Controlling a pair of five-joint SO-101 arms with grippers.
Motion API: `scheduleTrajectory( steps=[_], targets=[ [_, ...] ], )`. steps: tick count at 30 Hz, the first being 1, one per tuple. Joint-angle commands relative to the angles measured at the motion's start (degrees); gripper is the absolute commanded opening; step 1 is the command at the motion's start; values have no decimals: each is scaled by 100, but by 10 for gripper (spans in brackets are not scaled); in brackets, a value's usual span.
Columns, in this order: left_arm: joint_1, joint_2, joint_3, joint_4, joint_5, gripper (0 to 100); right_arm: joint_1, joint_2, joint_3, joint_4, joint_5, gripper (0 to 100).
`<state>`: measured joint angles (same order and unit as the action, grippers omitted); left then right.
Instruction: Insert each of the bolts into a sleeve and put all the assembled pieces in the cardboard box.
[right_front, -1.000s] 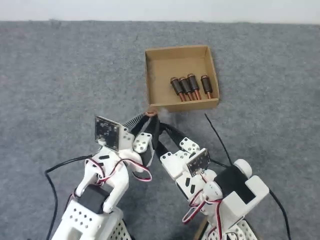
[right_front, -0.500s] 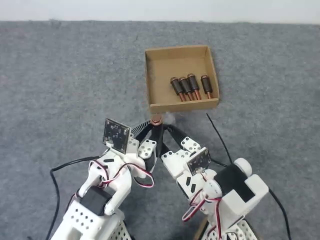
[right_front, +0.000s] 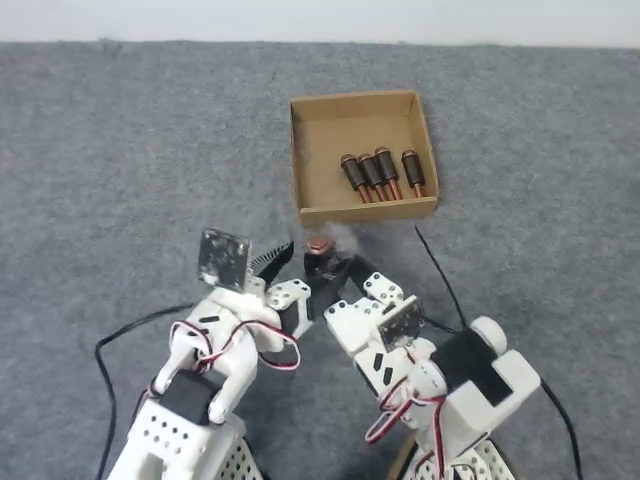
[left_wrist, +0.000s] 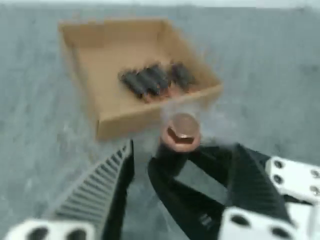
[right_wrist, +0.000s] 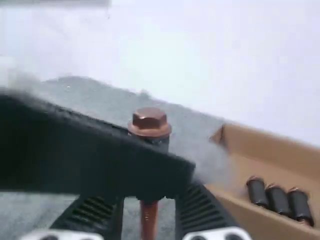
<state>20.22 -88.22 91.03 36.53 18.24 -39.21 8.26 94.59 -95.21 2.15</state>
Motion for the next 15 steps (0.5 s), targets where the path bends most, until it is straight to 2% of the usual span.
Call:
scheduleTrajectory(
  steps=[1, 9, 15],
  targets=[
    [-35, -62, -101, 0, 35, 315, 48, -40, 35, -189, -9, 7],
    [-26, -62, -154, -9, 35, 305, 48, -31, 18, -189, -9, 7],
    [-26, -62, -681, 202, 35, 305, 57, -31, 0, -180, -9, 7]
  ],
)
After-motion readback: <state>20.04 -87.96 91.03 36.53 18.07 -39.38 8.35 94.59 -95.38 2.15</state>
